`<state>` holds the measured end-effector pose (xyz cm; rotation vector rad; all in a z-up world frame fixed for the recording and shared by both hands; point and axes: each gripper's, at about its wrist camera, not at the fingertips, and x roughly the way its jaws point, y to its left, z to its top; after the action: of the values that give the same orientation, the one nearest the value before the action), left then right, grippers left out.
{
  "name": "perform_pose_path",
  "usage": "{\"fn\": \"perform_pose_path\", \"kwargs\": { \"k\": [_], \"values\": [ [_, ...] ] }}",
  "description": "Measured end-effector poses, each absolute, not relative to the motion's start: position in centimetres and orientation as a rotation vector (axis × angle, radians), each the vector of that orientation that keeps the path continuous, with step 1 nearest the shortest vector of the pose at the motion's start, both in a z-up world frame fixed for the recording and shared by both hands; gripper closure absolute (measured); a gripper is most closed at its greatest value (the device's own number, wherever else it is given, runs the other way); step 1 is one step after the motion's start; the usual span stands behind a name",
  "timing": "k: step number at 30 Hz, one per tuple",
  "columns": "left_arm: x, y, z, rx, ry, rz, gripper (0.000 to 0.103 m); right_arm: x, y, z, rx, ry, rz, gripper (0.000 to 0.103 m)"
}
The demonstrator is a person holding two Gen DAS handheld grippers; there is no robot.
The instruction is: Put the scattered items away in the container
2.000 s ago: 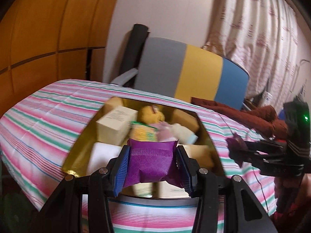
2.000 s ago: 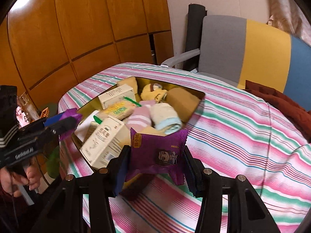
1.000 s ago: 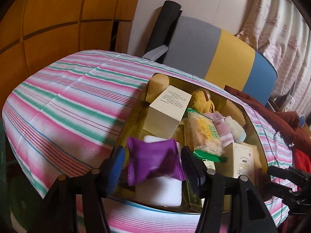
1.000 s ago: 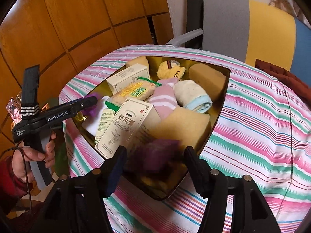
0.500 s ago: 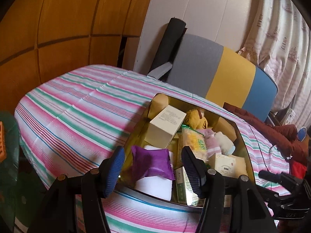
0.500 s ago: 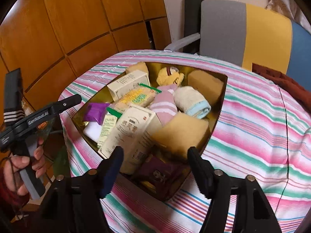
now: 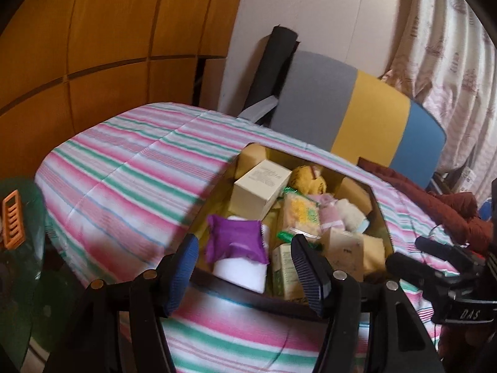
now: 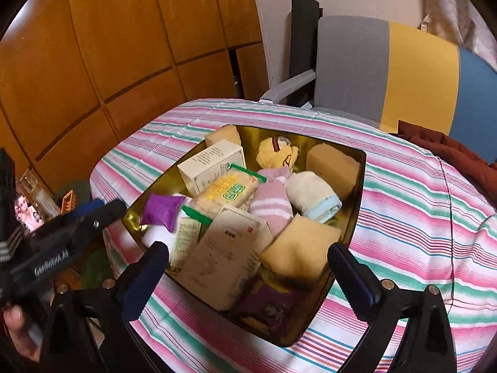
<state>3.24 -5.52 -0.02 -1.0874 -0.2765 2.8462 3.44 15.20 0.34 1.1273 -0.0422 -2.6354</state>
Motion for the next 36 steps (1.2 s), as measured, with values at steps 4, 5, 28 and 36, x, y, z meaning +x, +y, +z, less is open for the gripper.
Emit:
{"fn": "perform_pose_path", "kwargs": {
  "k": [4,5,28,36],
  "values": [
    [3.9,-5.4,0.1,-1.116,-0.213,2.866,0.04,3.1,14.5,0.6,1.137,-0.016,-2.667,0.0],
    [4.0,-5.3,0.1,-1.115,-0.191,2.87,0.04,3.0,14.4,0.6,1.141,-0.01,-2.672,0.0],
    [3.6,-3.3,0.8,-1.206,-0.014,3.015,0.046,2.2,13.0,1.3,1.142,0.054,-2.747,0.0],
    [2.7,-1.1,1.5,-1.202,-0.083,2.934,0.048,1.3,14.1,1.9,1.143,-0.008,-2.809,0.0]
  ]
}}
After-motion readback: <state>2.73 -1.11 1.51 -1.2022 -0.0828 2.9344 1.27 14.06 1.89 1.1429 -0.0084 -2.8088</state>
